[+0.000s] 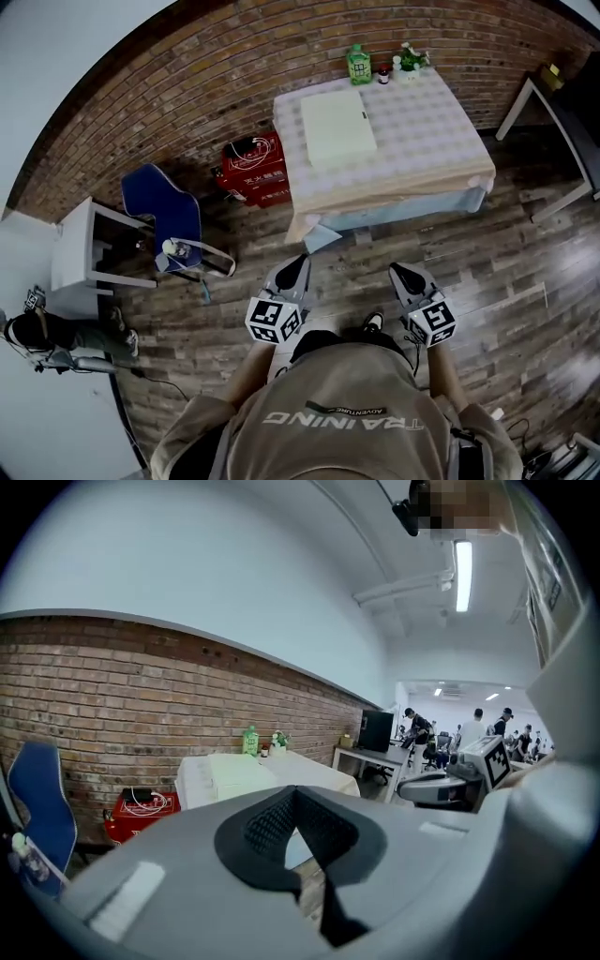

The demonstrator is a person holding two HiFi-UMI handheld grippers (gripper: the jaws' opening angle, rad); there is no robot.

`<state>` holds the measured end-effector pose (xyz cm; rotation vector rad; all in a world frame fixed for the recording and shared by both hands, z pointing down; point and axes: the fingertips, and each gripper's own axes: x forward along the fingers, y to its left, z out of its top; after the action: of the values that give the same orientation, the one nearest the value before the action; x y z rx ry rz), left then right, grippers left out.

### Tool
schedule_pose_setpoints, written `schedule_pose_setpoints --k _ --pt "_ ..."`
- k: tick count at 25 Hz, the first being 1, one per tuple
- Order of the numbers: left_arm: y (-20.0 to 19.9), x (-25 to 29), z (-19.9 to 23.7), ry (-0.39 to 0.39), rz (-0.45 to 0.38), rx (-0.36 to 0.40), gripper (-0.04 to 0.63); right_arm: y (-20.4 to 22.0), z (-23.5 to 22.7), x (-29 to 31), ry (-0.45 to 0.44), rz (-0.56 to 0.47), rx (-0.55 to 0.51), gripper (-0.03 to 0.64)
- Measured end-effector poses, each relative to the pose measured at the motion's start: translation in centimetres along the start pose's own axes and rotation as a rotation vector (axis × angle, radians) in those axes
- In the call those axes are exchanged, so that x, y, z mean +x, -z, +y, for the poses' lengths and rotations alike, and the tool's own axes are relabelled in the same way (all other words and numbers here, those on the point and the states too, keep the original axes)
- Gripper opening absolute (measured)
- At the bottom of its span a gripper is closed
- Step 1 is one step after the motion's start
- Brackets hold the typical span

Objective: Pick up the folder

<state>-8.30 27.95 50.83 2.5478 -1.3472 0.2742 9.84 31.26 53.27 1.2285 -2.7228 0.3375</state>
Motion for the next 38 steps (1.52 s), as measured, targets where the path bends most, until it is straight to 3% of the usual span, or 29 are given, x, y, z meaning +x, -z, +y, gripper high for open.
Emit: schedule_pose_setpoints --k 4,8,12,14,19,27,32,35,38 --pt "-0.4 3.0 -2.2 0.025 0.021 0.061 0.002 -0.4 -1.8 1.7 -0.09 0.011 -0.01 0.011" --pt "-1.7 5.4 -2.5 0.043 0.01 0.076 0.002 -1.0 -3.6 3.8 -0.105 0.013 -0.004 0.011" --pt "-1.5 7.3 -1.1 0.041 0.03 0.244 0.002 -1.3 -4.6 6.7 -0.118 0.042 -0.026 0.012" --pt "-0.8 8.6 0.0 0.062 0.05 0.284 0.002 -1.9 -5.1 8.2 -0.105 0.051 -0.032 0.012" --pt "-2.0 11.7 4.2 0.085 0.016 0.223 0.002 -5.2 -7.0 11.5 -0.028 0.026 -0.009 0.011" --pt "-6.0 16.9 12.6 0.107 -0.056 0.035 0.002 -9.9 -10.3 17.4 0.099 0.042 -0.098 0.012" --pt "-5.8 19.6 16.1 0.105 -0.044 0.044 0.002 -9.3 -12.4 19.6 0.15 0.081 -0.057 0.012" --pt "-5.4 20.9 17.6 0.092 -0.033 0.009 0.001 -8.9 -13.8 20.7 0.157 0.109 -0.043 0.011" --pt "-5.0 22.8 19.1 0.083 -0.016 -0.054 0.002 -9.4 -16.3 22.2 0.158 0.065 0.035 0.012"
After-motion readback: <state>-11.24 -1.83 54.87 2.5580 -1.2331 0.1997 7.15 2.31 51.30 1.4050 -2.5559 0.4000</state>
